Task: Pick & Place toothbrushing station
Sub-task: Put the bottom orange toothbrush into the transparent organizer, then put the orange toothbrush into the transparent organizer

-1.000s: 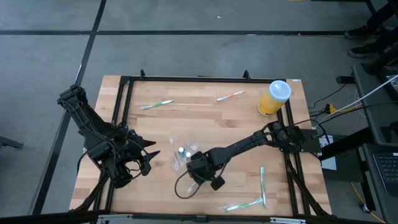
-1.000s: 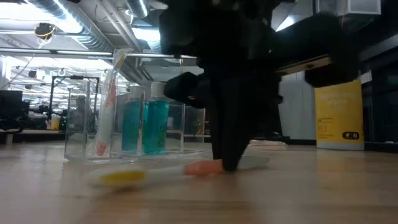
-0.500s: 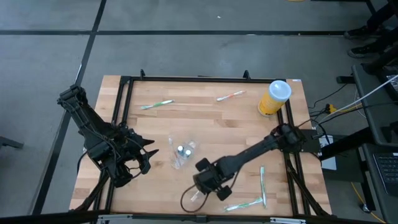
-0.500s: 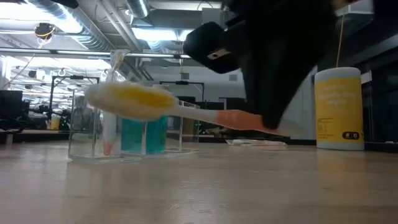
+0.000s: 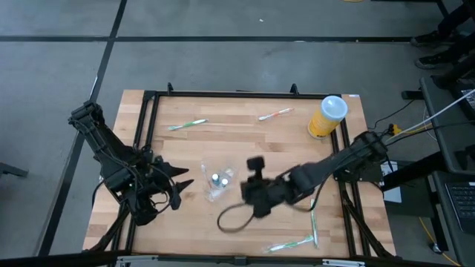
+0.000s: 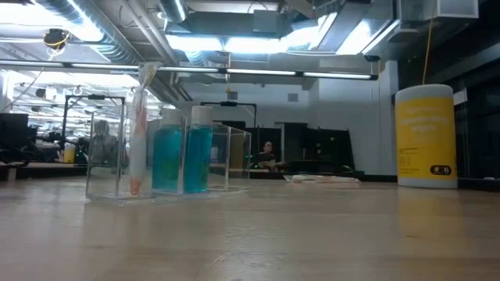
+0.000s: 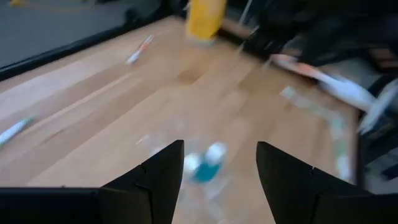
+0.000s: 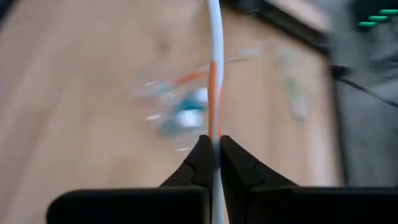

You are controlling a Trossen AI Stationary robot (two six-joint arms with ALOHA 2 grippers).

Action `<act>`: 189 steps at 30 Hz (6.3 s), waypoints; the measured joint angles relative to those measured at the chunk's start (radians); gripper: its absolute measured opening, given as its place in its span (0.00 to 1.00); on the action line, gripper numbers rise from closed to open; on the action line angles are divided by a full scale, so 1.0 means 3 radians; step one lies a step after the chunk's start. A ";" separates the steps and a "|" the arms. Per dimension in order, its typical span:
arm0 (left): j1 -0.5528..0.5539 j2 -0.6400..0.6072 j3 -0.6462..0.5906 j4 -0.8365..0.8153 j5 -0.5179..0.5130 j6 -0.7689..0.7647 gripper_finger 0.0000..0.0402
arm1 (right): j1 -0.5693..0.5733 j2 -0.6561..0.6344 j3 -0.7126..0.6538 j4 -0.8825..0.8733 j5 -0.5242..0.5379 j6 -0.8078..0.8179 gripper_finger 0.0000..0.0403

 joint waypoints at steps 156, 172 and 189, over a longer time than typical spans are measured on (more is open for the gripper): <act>0.0954 -0.0362 0.0464 0.3054 -0.0068 0.3955 0.52 | -0.0433 -0.2048 -0.2480 0.0748 -0.1049 0.1049 0.11; 0.0975 -0.0412 0.0464 0.3556 0.0064 0.4784 0.51 | -0.2289 -0.0267 -0.0616 -0.0578 -0.1755 -0.0547 0.11; 0.0970 -0.0392 0.0464 0.3713 -0.0312 0.4484 0.51 | -0.3787 0.0600 0.0067 -0.0960 -0.2658 0.1253 0.11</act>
